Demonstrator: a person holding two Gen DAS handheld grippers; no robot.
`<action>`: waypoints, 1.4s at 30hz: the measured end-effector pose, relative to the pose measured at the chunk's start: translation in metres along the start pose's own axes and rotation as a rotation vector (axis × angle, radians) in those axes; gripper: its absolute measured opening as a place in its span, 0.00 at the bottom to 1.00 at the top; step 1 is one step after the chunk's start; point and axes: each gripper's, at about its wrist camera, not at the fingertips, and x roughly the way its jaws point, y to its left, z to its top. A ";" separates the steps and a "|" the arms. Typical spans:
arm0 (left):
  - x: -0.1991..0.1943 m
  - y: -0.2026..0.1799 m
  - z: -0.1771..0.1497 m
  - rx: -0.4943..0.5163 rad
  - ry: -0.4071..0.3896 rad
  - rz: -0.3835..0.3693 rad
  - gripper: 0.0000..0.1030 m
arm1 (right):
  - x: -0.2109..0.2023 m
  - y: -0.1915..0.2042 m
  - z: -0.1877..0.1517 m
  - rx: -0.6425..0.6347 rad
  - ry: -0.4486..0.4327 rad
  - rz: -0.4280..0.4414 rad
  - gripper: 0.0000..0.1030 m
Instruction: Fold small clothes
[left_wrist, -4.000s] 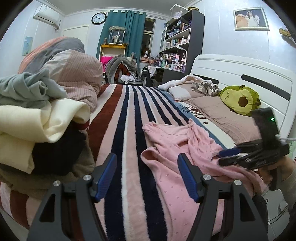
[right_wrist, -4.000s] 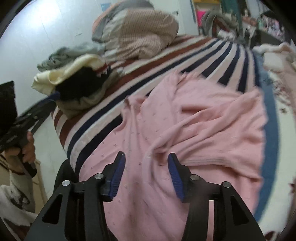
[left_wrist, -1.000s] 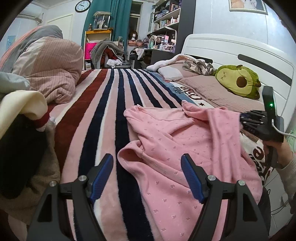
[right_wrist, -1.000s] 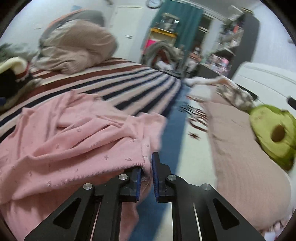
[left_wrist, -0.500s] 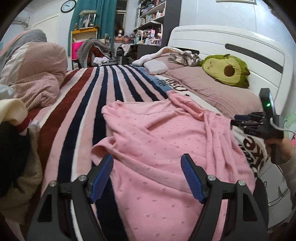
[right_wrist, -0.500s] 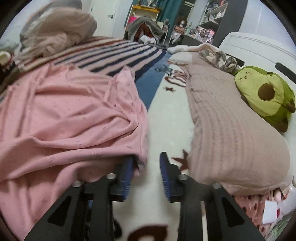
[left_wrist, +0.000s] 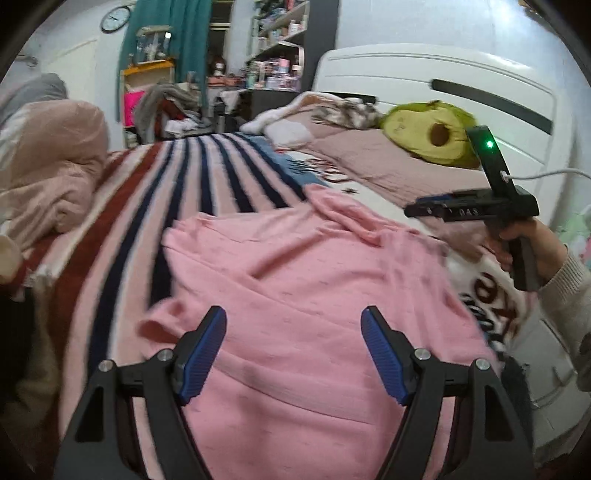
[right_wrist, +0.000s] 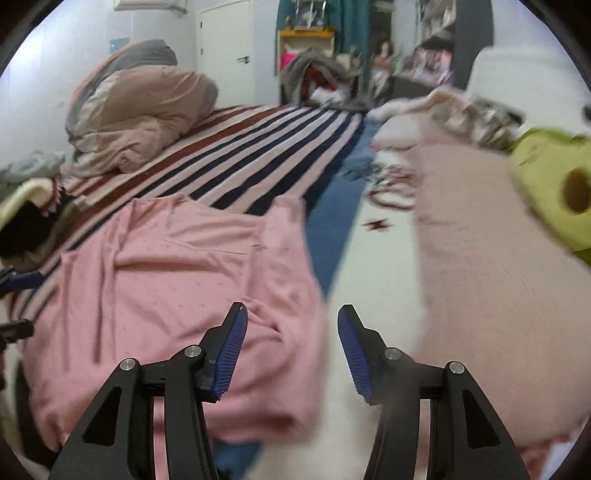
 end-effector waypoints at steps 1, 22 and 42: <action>0.001 0.006 0.002 -0.010 -0.003 0.019 0.70 | 0.006 0.001 0.001 0.002 0.008 0.010 0.51; 0.040 0.049 0.015 -0.066 -0.014 0.070 0.70 | 0.070 -0.028 0.026 0.023 0.090 -0.016 0.14; 0.020 0.035 -0.002 -0.056 0.022 0.045 0.70 | 0.056 -0.031 0.000 -0.065 0.148 -0.277 0.08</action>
